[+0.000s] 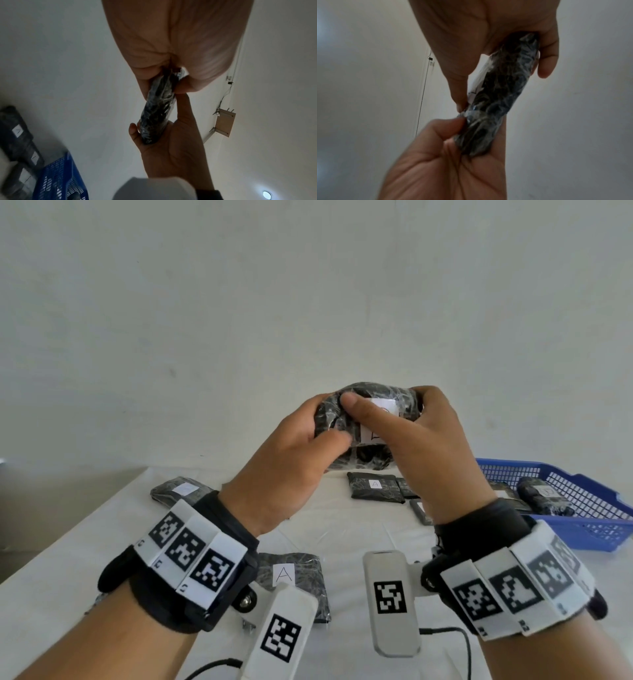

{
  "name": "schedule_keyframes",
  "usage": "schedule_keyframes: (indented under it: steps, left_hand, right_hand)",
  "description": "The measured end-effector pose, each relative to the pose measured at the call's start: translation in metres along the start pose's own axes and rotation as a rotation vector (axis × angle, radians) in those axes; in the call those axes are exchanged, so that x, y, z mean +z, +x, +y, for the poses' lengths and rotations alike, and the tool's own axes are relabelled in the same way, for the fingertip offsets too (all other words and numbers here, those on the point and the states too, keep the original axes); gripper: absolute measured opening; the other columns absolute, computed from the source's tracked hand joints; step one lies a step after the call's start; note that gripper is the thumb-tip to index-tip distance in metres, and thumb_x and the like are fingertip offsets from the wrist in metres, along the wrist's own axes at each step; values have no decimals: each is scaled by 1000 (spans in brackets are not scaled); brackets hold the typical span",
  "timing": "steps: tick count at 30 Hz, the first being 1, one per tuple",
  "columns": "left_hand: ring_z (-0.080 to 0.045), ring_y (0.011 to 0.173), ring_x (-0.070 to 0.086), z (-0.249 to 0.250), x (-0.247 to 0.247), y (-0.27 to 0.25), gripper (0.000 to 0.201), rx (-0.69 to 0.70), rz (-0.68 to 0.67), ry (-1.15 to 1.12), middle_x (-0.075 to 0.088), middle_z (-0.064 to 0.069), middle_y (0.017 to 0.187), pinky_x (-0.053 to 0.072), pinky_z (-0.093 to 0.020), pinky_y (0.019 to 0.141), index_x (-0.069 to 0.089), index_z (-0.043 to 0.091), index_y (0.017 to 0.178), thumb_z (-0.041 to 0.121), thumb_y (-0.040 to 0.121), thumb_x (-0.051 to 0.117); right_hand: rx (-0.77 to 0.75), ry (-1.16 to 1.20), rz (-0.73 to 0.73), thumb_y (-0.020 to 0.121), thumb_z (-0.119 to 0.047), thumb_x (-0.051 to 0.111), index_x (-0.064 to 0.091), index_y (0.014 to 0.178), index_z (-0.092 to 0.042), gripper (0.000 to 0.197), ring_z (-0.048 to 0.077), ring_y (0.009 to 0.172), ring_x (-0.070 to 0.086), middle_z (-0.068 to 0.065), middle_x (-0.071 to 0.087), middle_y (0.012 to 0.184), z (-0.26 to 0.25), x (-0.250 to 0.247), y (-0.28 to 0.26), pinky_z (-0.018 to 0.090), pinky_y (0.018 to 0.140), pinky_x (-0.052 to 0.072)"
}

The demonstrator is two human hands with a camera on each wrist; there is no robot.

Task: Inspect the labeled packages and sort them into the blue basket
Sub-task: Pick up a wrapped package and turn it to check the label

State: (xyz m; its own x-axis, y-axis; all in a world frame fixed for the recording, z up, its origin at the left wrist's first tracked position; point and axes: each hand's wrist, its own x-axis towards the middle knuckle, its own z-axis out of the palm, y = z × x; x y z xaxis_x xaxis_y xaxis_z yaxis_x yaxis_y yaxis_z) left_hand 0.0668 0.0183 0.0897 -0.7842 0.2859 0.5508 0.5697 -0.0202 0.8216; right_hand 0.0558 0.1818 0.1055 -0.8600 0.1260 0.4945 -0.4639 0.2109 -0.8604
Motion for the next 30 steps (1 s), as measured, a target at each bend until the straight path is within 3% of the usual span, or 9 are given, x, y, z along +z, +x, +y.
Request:
schedule_keyframes:
  steps: [2, 5, 8, 10, 16, 20, 23, 27, 30]
  left_hand:
    - [-9, 70, 63, 0, -3, -1, 40, -3, 5, 13, 73, 1, 85, 51, -18, 64, 63, 31, 120, 0, 103, 45]
    - [-40, 99, 67, -1, -5, -2, 37, -15, -16, -74, 69, -27, 111, 58, -46, 89, 67, 28, 123, 8, 95, 53]
    - [-21, 104, 74, -3, -4, -3, 40, -41, -14, -119, 78, -5, 106, 59, -37, 95, 62, 18, 124, -6, 95, 48]
    - [-38, 108, 70, -5, -7, -2, 43, -33, 0, -164, 75, -16, 109, 55, -55, 102, 69, 20, 119, -4, 90, 49]
    - [-33, 112, 68, 0, -16, 4, 50, -170, 35, -490, 67, -26, 131, 59, -43, 98, 58, 7, 137, -8, 91, 48]
    - [-33, 100, 74, 0, -22, 5, 41, -355, 86, -731, 69, -34, 121, 63, -38, 88, 59, -12, 124, -3, 87, 45]
    - [-40, 114, 71, 0, -23, 1, 51, -427, 27, -811, 67, -35, 124, 63, -40, 89, 52, -20, 128, 5, 84, 55]
    - [-18, 109, 69, -11, -15, -2, 41, -266, 92, -592, 73, -9, 108, 55, -38, 103, 72, 4, 105, 25, 71, 80]
    - [-11, 106, 72, -18, -9, -1, 43, -180, 179, -468, 76, -5, 109, 57, -35, 101, 68, 5, 116, 24, 81, 85]
  right_hand:
    - [8, 4, -21, 64, -62, 93, 57, 119, -19, 78, 16, 94, 77, -2, 77, 105, 0, 1, -1, 45, 83, 65]
    - [11, 11, -32, 57, -64, 94, 49, 123, -23, 90, 16, 96, 77, -2, 75, 108, 3, 2, -3, 44, 84, 64]
    - [7, -16, -20, 54, -64, 95, 48, 123, -23, 93, 20, 96, 77, 2, 75, 109, 3, 2, -3, 46, 83, 65]
    - [8, -19, -79, 62, -59, 95, 45, 131, -24, 92, 19, 101, 76, 1, 74, 114, 1, -1, -4, 44, 86, 64]
    - [-65, -90, -137, 62, -59, 81, 52, 129, -17, 84, 27, 87, 76, 5, 73, 110, 3, -8, -7, 44, 61, 64]
    - [-96, -49, -258, 72, -62, 85, 48, 146, -28, 89, 4, 115, 69, -5, 65, 132, 13, -21, -8, 26, 92, 59]
    - [-145, 36, -252, 76, -53, 80, 57, 138, -20, 74, 3, 104, 72, 0, 71, 121, 17, -22, -11, 21, 88, 57]
    - [-200, 69, -185, 88, -50, 74, 69, 115, -9, 49, 22, 105, 74, 7, 78, 108, 24, -18, -9, 37, 93, 60]
    - [-198, 106, -166, 94, -48, 72, 72, 113, -9, 43, 22, 107, 74, 4, 79, 110, 29, -17, -9, 42, 98, 58]
